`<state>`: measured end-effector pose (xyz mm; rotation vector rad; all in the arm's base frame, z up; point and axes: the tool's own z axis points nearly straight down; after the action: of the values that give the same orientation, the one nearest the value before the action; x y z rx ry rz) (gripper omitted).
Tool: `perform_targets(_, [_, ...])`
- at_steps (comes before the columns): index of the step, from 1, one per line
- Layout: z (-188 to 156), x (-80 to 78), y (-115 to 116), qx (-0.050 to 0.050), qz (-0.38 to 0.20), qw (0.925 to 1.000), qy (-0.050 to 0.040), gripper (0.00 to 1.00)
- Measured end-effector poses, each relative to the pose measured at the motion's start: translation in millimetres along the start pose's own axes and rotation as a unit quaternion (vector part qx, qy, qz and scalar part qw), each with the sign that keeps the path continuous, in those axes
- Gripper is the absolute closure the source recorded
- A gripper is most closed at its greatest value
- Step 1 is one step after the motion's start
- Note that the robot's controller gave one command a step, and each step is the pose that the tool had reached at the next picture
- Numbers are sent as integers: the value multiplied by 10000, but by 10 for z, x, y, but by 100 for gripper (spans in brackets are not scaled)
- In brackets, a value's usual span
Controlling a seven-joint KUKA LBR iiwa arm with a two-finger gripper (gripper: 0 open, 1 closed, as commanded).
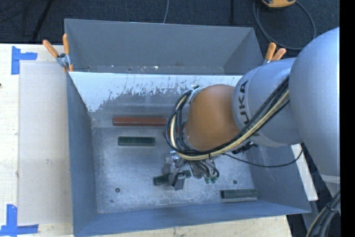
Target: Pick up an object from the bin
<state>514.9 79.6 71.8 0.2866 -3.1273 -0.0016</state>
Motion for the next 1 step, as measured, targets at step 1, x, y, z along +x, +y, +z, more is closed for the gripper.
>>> perform_targets(1, [-556,-102,-41,2,77,10000,21,100])
